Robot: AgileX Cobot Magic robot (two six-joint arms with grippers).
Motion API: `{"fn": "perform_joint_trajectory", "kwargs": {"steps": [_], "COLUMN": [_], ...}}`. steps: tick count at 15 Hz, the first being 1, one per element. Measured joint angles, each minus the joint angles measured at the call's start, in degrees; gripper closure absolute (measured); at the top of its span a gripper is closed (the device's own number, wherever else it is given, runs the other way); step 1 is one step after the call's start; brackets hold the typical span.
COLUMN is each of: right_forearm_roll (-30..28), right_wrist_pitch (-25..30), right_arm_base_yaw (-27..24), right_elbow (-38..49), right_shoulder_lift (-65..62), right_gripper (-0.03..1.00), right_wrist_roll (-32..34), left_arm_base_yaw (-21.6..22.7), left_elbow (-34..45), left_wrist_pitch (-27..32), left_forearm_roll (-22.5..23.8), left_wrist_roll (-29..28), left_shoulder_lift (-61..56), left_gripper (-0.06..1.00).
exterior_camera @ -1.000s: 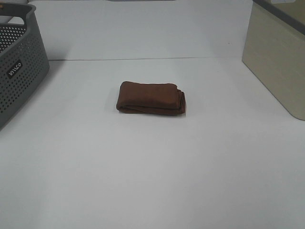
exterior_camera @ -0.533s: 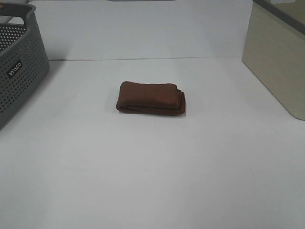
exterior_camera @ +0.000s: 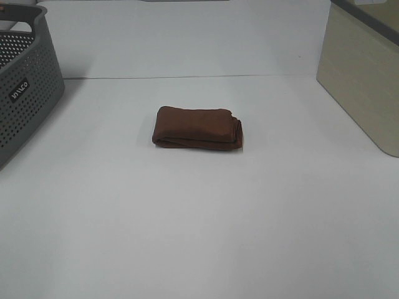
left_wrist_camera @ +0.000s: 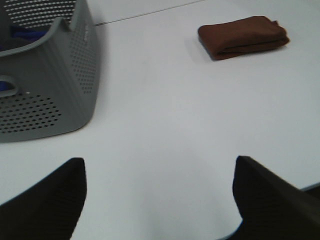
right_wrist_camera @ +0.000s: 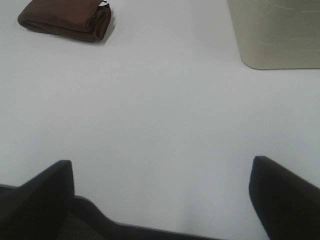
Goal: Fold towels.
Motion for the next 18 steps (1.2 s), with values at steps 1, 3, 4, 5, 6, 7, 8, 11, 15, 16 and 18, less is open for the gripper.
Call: {"fn": "perform_joint_trajectory", "kwargs": {"steps": [1,3,4,5,6,7,8,11,15,16,18], "right_forearm_roll": [0.0,0.0,0.0,0.0,0.0,0.1,0.1,0.1,0.1,0.1,0.1], "right_wrist_pitch": [0.0,0.0,0.0,0.0,0.0,0.0,0.0,0.0,0.0,0.0,0.0], "right_arm_base_yaw": [-1.0,-1.2,-1.2,-1.2,-1.2,-1.2,-1.2,-1.2,-1.2,-1.2,-1.2], "right_elbow": [0.0,0.0,0.0,0.0,0.0,0.0,0.0,0.0,0.0,0.0,0.0], "right_shoulder_lift": [-0.4,-2.2,-2.8,-4.0,-5.3,-6.5,-7.2,-7.3,-7.3,-7.3,-7.3], "right_gripper": [0.08,0.08,0.08,0.08,0.08,0.08,0.08,0.08,0.08,0.08,0.08], "right_wrist_roll": [0.0,0.0,0.0,0.0,0.0,0.0,0.0,0.0,0.0,0.0,0.0], "left_arm_base_yaw": [3.1,6.9,7.0,7.3,7.3,7.3,7.3,7.3,7.3,7.3,7.3], "left_elbow": [0.0,0.0,0.0,0.0,0.0,0.0,0.0,0.0,0.0,0.0,0.0], "left_wrist_pitch": [0.0,0.0,0.0,0.0,0.0,0.0,0.0,0.0,0.0,0.0,0.0], "left_forearm_roll": [0.0,0.0,0.0,0.0,0.0,0.0,0.0,0.0,0.0,0.0,0.0], "left_wrist_roll": [0.0,0.0,0.0,0.0,0.0,0.0,0.0,0.0,0.0,0.0,0.0], "left_shoulder_lift": [0.0,0.0,0.0,0.0,0.0,0.0,0.0,0.0,-0.1,-0.1,-0.1], "left_gripper": [0.18,0.18,0.18,0.18,0.18,0.18,0.18,0.18,0.18,0.18,0.18]}}
